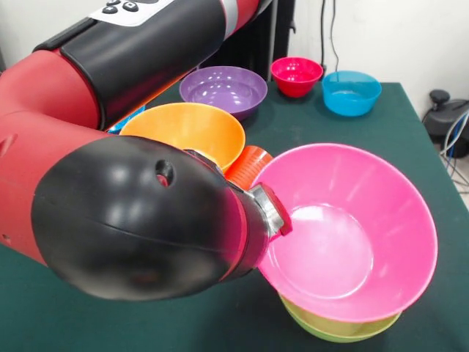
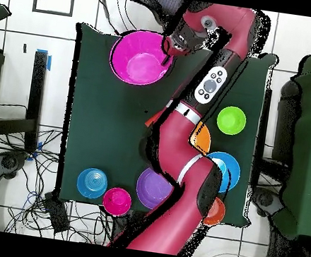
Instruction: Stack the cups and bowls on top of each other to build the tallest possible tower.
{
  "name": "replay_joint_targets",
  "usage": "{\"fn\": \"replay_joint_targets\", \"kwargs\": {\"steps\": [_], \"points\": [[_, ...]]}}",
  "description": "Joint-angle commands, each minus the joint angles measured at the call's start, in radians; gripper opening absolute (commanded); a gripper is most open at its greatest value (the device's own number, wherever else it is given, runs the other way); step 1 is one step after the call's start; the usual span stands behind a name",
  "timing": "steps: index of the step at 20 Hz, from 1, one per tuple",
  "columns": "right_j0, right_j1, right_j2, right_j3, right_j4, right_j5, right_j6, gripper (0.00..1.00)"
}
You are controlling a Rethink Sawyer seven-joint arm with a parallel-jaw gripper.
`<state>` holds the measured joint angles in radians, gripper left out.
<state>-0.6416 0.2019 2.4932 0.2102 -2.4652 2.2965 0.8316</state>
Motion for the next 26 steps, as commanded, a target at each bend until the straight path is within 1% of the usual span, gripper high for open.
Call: {"fn": "replay_joint_targets", "kwargs": {"steps": [1, 3, 6, 10, 15, 18, 21, 26], "points": [[-0.009, -0.030, -0.082, -0.097, -0.093, 0.091, -0.210, 0.00], [-0.008, -0.025, -0.071, -0.103, -0.072, 0.069, -0.189, 0.00], [-0.007, -0.015, -0.049, -0.116, -0.032, 0.049, -0.133, 0.00], [-0.001, 0.000, -0.030, -0.126, 0.000, 0.019, -0.112, 0.00], [0.001, 0.007, -0.055, -0.119, 0.050, -0.030, -0.113, 0.00], [0.001, 0.007, -0.064, -0.116, 0.082, -0.029, -0.085, 0.00], [0.004, 0.015, -0.057, -0.122, 0.121, -0.042, -0.051, 0.00], [0.009, 0.019, -0.093, -0.108, 0.176, -0.085, -0.060, 0.00]]}}
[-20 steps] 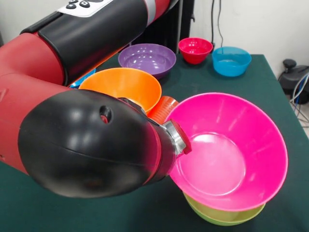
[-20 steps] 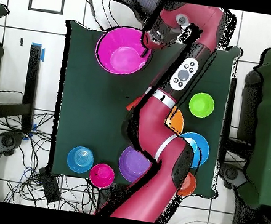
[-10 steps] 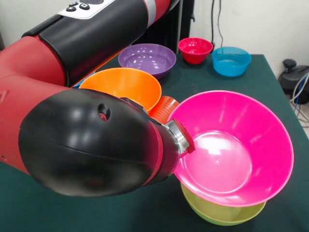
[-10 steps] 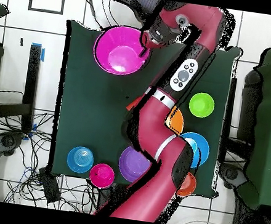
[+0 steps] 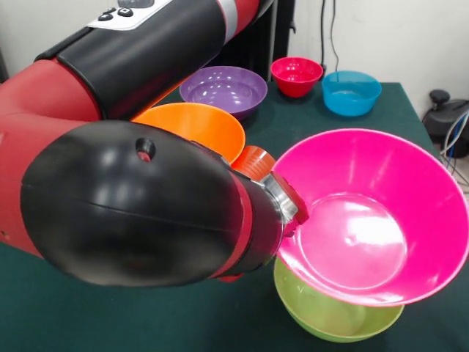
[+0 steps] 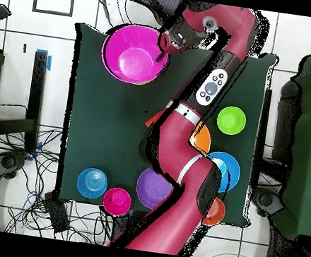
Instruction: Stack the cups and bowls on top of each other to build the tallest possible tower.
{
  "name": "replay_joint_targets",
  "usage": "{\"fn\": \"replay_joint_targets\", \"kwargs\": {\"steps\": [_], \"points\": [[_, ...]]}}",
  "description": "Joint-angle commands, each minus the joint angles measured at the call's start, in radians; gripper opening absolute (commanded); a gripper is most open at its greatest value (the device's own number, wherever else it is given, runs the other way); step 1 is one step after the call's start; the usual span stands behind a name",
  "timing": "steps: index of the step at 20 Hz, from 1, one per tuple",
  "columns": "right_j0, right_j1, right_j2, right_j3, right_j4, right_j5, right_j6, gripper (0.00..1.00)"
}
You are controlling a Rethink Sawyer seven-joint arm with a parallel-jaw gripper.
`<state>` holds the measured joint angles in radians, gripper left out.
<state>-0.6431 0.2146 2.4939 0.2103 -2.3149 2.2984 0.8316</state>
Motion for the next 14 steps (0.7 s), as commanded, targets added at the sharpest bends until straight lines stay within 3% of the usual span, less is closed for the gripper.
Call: {"fn": "replay_joint_targets", "kwargs": {"steps": [1, 14], "points": [[0.011, 0.006, -0.097, -0.107, 0.035, -0.093, -0.063, 0.00], [0.014, 0.001, -0.130, -0.104, 0.025, -0.189, -0.153, 0.00]]}}
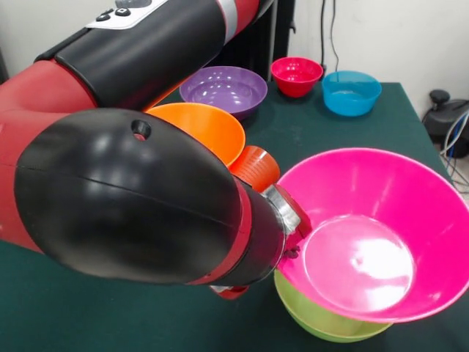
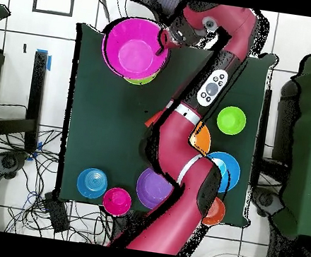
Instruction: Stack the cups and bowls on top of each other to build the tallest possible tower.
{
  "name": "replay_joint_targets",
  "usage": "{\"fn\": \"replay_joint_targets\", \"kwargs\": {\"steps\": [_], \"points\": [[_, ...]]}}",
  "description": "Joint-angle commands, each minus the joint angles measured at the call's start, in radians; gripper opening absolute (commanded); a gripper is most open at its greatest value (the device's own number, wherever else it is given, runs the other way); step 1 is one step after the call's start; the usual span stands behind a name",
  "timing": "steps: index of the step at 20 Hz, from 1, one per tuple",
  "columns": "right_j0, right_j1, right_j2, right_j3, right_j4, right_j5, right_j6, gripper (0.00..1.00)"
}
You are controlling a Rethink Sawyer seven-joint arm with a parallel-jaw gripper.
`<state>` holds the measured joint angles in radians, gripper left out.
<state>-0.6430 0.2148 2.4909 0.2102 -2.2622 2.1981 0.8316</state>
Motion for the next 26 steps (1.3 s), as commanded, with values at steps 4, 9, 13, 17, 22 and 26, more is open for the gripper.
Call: {"fn": "replay_joint_targets", "kwargs": {"steps": [4, 9, 13, 17, 22, 26], "points": [[0.012, 0.005, -0.137, -0.100, -0.031, -0.128, -0.193, 0.00], [0.012, 0.005, -0.137, -0.102, -0.045, -0.124, -0.191, 0.00], [0.015, 0.006, -0.136, -0.103, -0.046, -0.129, -0.197, 0.00], [0.018, -0.004, -0.154, -0.096, -0.080, -0.104, -0.208, 1.00], [0.021, -0.016, -0.178, -0.085, -0.108, -0.084, -0.287, 1.00], [0.025, -0.016, -0.179, -0.085, -0.121, -0.084, -0.309, 1.00]]}}
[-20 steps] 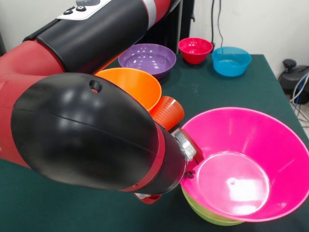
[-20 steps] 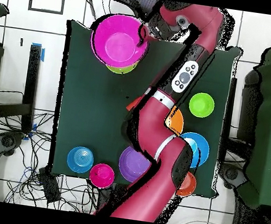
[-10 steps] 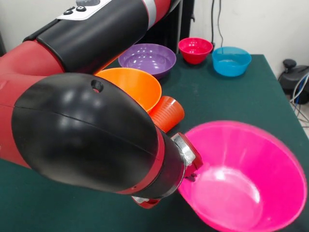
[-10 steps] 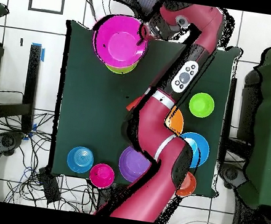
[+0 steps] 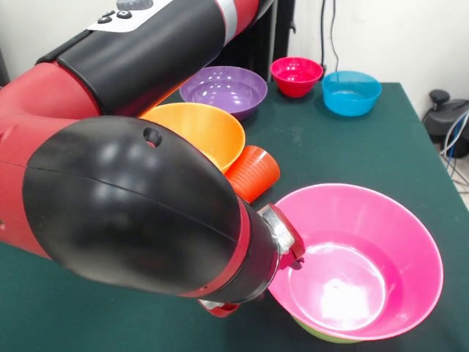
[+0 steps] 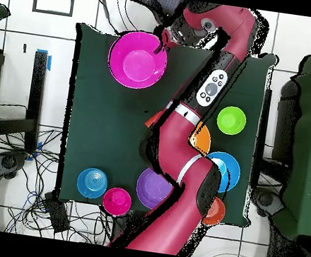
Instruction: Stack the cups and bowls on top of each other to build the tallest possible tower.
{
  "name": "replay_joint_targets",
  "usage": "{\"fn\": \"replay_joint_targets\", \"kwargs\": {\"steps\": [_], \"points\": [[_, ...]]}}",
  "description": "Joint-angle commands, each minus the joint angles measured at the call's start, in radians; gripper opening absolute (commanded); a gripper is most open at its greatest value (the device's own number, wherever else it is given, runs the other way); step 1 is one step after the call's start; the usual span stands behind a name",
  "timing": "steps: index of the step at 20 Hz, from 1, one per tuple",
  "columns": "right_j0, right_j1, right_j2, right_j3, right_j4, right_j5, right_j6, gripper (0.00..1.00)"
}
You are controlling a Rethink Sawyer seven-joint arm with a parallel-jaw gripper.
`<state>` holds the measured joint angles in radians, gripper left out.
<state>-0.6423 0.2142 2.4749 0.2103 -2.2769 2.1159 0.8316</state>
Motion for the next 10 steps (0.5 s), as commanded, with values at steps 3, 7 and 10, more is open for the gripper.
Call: {"fn": "replay_joint_targets", "kwargs": {"steps": [3, 7, 10], "points": [[0.027, -0.013, -0.157, -0.087, -0.116, -0.004, -0.310, 1.00], [0.031, -0.020, -0.152, -0.088, -0.137, 0.008, -0.334, 1.00], [0.029, -0.018, -0.150, -0.088, -0.138, 0.007, -0.342, 1.00]]}}
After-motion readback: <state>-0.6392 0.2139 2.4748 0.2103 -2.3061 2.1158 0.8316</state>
